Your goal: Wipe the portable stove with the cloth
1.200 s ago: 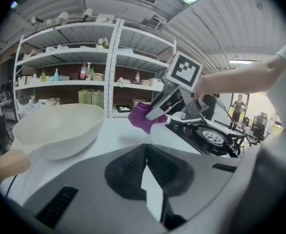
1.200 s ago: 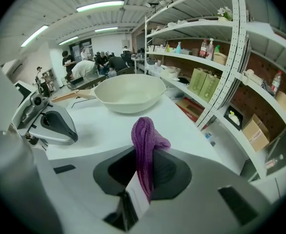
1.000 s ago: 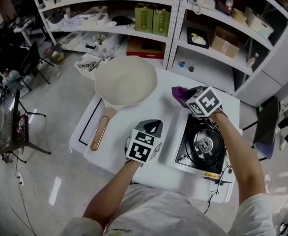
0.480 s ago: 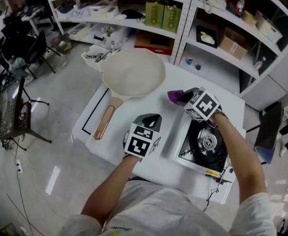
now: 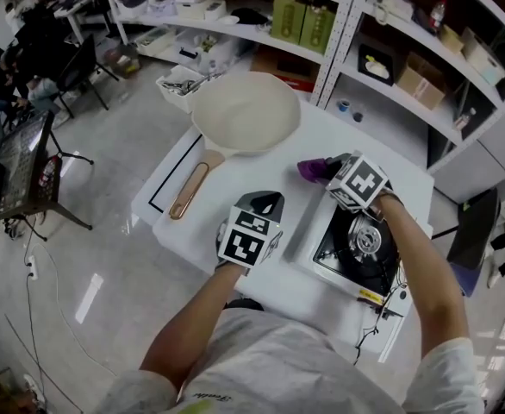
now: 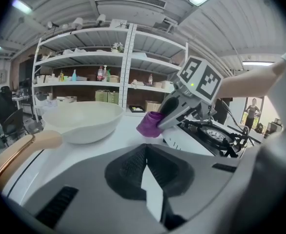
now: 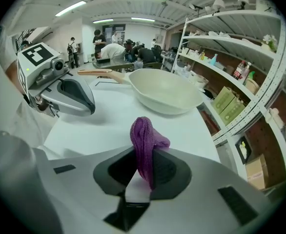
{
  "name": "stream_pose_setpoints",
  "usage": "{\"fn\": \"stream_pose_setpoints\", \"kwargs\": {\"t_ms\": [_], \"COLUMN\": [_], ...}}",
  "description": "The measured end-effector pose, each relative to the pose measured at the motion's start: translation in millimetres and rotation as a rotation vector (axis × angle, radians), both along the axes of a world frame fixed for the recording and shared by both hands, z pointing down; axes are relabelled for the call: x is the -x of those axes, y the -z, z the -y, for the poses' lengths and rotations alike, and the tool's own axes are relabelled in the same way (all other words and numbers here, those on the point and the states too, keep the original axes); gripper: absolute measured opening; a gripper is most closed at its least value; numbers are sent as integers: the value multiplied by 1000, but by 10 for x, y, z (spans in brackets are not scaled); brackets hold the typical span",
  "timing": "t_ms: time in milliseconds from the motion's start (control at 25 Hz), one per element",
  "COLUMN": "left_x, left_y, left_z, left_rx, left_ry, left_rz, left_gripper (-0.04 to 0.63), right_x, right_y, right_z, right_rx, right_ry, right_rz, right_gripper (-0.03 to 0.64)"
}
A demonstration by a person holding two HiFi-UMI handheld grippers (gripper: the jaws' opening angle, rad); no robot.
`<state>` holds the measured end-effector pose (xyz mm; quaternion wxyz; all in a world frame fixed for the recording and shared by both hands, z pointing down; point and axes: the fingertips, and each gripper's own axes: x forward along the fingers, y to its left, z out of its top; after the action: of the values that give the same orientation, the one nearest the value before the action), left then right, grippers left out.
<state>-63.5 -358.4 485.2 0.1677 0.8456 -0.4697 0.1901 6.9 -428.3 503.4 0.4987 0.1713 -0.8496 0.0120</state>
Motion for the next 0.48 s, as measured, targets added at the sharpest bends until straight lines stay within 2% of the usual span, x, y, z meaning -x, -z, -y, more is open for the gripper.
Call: {"fn": "stream_pose_setpoints", "kwargs": {"t_ms": [480], "left_x": [144], "left_y": [-8], "left_z": [-250], "left_rx": [4], "left_ry": [82], "left_rz": [9], "left_gripper": [5], "right_x": [23], "right_y": [-62], "right_z": [-174], "right_rx": [-18], "right_ry": [184], "right_rz": [-112], "right_gripper": [64]}}
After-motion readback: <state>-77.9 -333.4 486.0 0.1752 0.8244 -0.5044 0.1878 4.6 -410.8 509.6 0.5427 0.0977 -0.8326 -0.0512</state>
